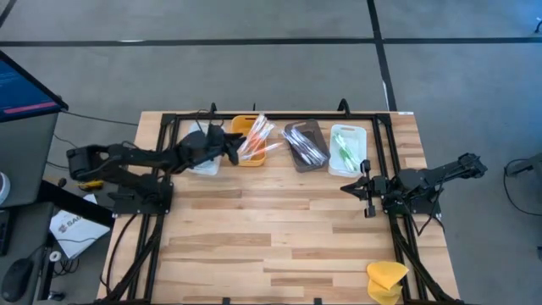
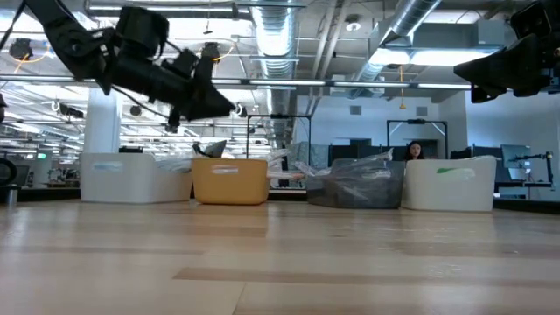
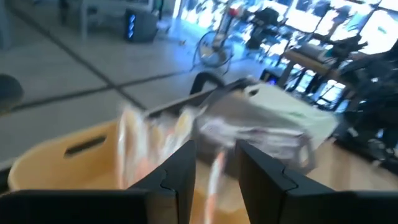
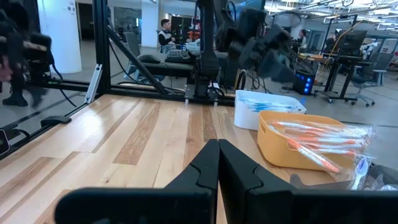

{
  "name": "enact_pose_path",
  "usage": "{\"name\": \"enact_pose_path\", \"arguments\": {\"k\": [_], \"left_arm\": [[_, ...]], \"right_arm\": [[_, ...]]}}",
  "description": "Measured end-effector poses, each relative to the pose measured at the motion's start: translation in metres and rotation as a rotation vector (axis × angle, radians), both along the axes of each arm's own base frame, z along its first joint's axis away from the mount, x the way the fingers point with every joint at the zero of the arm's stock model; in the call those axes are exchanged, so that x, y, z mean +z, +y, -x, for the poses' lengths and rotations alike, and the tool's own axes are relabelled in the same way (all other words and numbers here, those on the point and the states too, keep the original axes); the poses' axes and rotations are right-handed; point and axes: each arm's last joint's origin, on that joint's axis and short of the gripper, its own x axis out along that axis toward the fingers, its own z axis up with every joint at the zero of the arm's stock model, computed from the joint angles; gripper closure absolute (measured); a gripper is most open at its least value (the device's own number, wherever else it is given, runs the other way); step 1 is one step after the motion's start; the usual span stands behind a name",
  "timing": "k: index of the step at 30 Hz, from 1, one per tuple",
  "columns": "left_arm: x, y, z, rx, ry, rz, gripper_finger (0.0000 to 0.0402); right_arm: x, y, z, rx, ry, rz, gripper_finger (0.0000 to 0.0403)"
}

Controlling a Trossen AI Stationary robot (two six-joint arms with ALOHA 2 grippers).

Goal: Pick & Place Toothbrushes
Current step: Return to Home Position

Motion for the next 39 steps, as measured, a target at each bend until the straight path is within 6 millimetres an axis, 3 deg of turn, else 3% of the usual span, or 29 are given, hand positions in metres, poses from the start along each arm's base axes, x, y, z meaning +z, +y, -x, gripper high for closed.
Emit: {"name": "enact_pose_path", "arguments": {"k": [12, 25, 32, 39], "left_arm": [[0.039, -0.037, 0.007, -0.151, -0.135, -0.121, 0.0295], [0.045, -0.067, 0.007, -0.355, -0.15, -0.115, 0.0297], [0.064, -0.076, 0.032, -0.499, -0.171, -0.142, 0.0298], [0.068, -0.079, 0.066, -0.49, -0.084, -0.111, 0.0306]], "right_arm": [[0.0, 0.0, 0.0, 0.0, -0.001, 0.0, 0.0403], [0.0, 0.0, 0.0, 0.0, -0.001, 0.0, 0.0403], [0.0, 0.0, 0.0, 0.0, -0.001, 0.0, 0.0403], [0.0, 0.0, 0.0, 0.0, 0.0, 0.0, 0.0403]]}}
